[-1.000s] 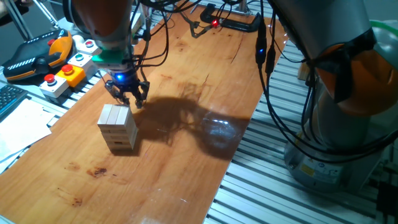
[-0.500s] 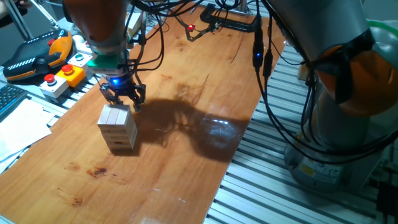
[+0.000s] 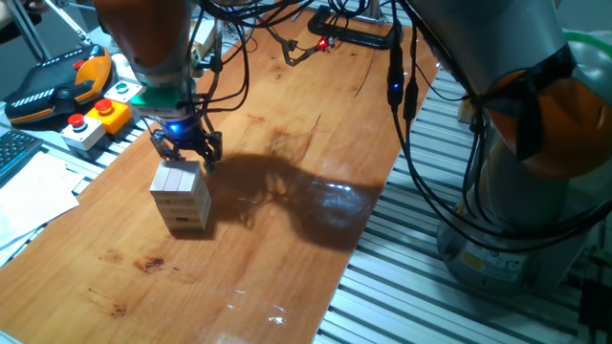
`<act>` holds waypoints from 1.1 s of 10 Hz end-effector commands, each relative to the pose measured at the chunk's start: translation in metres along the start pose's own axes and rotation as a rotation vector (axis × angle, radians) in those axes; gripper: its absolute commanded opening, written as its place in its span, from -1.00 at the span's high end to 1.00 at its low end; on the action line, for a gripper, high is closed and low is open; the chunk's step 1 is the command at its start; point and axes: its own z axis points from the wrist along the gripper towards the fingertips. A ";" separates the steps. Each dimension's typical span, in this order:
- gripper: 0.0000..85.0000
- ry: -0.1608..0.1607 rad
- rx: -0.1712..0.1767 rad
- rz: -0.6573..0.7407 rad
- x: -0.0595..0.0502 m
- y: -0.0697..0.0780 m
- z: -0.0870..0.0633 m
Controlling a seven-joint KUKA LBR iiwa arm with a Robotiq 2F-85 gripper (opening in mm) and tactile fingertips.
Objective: Play Jenga
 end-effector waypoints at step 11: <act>-0.40 -0.022 0.006 -0.014 0.022 -0.003 0.009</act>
